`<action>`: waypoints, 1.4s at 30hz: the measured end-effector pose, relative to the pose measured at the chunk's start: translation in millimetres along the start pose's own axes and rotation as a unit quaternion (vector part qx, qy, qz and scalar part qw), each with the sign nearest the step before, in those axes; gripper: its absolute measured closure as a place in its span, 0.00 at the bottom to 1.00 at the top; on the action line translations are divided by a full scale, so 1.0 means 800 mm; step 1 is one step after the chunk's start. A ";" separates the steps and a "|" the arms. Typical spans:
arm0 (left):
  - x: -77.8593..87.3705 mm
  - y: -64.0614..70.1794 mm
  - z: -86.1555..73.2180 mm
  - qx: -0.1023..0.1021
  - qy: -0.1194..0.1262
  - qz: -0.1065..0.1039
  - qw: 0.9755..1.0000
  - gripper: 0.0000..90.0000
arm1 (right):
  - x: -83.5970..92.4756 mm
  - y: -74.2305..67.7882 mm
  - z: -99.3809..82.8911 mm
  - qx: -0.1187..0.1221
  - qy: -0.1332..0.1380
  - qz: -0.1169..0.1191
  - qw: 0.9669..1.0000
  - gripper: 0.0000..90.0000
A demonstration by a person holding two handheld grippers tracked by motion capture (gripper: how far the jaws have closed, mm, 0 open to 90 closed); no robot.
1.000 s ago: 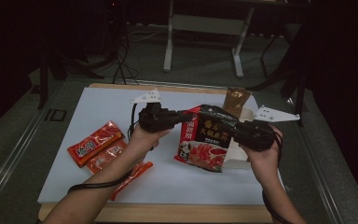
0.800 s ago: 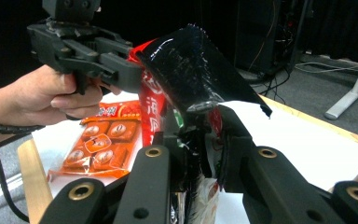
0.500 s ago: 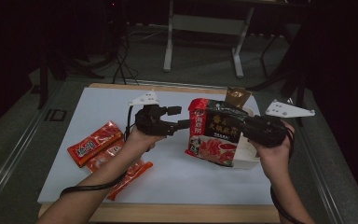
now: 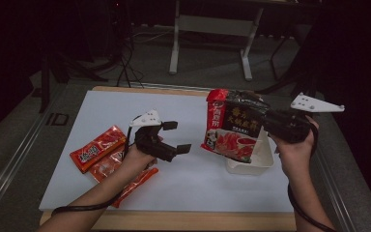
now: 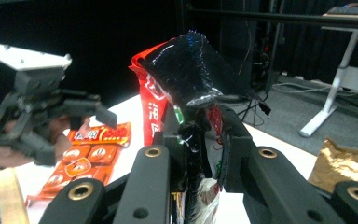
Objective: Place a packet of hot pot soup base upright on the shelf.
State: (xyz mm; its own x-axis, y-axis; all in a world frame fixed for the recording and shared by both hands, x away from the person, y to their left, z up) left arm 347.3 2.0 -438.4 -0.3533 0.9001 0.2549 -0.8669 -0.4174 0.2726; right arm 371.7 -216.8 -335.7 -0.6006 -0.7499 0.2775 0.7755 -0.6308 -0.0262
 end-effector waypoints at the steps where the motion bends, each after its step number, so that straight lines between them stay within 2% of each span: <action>1: 0.000 0.003 -0.003 0.000 -0.001 -0.001 1.000 0.01 | 0.001 0.003 0.002 0.002 0.000 -0.003 1.000 0.85; 6: 0.000 0.016 -0.025 -0.001 -0.005 -0.006 1.000 0.01 | 0.004 0.019 0.010 0.001 0.003 -0.013 1.000 0.85; 14: 0.005 0.024 -0.058 -0.022 -0.014 0.012 1.000 0.01 | 0.011 0.056 0.017 0.004 0.006 -0.036 0.999 0.85; 18: 0.007 0.029 -0.072 -0.014 -0.019 0.009 1.000 0.01 | 0.013 0.075 0.017 -0.001 0.007 -0.042 0.999 0.85; 19: 0.007 0.029 -0.072 -0.014 -0.019 0.009 1.000 0.01 | 0.013 0.075 0.017 -0.001 0.007 -0.042 0.999 0.85; 20: 0.008 0.033 -0.080 -0.011 -0.021 0.005 1.000 0.01 | 0.014 0.086 0.016 -0.002 0.005 -0.047 0.999 0.85; 28: 0.008 0.043 -0.104 0.000 -0.029 0.000 1.000 0.01 | 0.015 0.121 0.005 -0.010 0.001 -0.052 0.999 0.85; 31: 0.007 0.047 -0.114 -0.005 -0.038 0.002 0.999 0.01 | 0.013 0.134 -0.002 -0.015 -0.001 -0.054 0.998 0.85; 36: 0.007 0.049 -0.127 0.003 -0.041 0.006 0.999 0.01 | 0.008 0.151 -0.017 -0.030 0.000 -0.055 0.998 0.85; 39: 0.008 0.048 -0.132 -0.004 -0.042 0.014 0.999 0.01 | 0.000 0.161 -0.027 -0.036 -0.003 -0.055 0.998 0.85; 42: 0.007 0.048 -0.135 0.000 -0.042 0.015 0.999 0.01 | -0.008 0.168 -0.034 -0.037 -0.002 -0.051 0.998 0.84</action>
State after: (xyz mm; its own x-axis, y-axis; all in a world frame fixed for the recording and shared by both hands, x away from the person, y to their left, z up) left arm 274.0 4.9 -526.9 -0.3478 0.8740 0.3394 -0.8565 -0.4434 0.2641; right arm 474.5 -301.9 -367.5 -0.6750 -0.6802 0.2859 0.6939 -0.7169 -0.0675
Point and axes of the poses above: each handheld gripper's, and its own axes: x roughly backward along the jaws, z roughly out of its top, y roughly to its right, the point moved 9 cm from there along -x, roughly forward along the jaws, and after that the axes turned 3 degrees about x, right-handed, at the moved point
